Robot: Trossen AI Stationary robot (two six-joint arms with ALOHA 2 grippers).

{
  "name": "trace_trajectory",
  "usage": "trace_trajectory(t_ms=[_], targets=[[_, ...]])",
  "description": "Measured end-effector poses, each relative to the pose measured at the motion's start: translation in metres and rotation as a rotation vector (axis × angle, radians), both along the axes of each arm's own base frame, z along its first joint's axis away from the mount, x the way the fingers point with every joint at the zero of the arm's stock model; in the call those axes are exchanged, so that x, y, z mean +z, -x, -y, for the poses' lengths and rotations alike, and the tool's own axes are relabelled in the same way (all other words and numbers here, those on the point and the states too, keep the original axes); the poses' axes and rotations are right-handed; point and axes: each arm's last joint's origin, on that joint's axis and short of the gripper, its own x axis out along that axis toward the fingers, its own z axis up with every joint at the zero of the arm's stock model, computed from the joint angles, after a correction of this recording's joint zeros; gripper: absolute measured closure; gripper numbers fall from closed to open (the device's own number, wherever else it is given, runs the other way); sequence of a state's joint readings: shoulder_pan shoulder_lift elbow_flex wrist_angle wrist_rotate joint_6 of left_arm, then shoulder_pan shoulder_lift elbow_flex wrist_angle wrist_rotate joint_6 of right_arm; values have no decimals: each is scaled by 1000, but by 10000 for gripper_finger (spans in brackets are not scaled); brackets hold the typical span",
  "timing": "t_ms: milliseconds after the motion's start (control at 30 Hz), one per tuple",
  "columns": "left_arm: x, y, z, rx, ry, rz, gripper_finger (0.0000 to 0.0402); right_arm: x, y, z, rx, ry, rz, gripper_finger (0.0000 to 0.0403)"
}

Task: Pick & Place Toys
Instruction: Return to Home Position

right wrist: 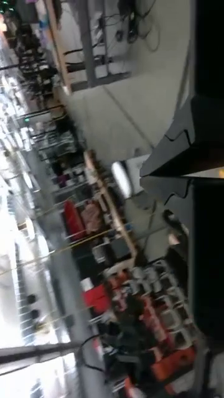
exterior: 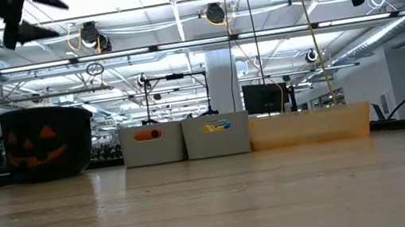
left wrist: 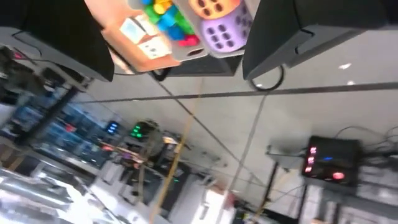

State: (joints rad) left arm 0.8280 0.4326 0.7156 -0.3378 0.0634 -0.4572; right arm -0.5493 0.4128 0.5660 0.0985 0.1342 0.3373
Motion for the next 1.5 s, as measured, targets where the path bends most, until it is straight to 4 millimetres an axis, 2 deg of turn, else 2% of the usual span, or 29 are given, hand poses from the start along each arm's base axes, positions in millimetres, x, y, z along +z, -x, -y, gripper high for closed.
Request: trace_trajectory(t_ms=[200, 467, 733, 900, 1167, 1367, 1500], targets=[[-23, 8, 5, 89, 34, 33, 41, -36, -7, -9, 49, -4, 60, 403], [-32, 21, 17, 134, 15, 51, 41, -65, 8, -19, 26, 7, 171, 403], [-45, 29, 20, 256, 85, -41, 41, -80, 14, -21, 19, 5, 207, 403], [-51, 28, 19, 271, 114, -49, 41, -89, 12, -20, 10, -13, 183, 403], [-91, 16, 8, 264, 237, -64, 41, -113, 7, -18, 25, -95, 182, 403], [-112, 6, 0, 191, 262, 22, 41, -114, 7, -18, 36, -133, 218, 403], [-120, 5, -2, 197, 276, 15, 41, -114, 7, -18, 36, -129, 216, 403]])
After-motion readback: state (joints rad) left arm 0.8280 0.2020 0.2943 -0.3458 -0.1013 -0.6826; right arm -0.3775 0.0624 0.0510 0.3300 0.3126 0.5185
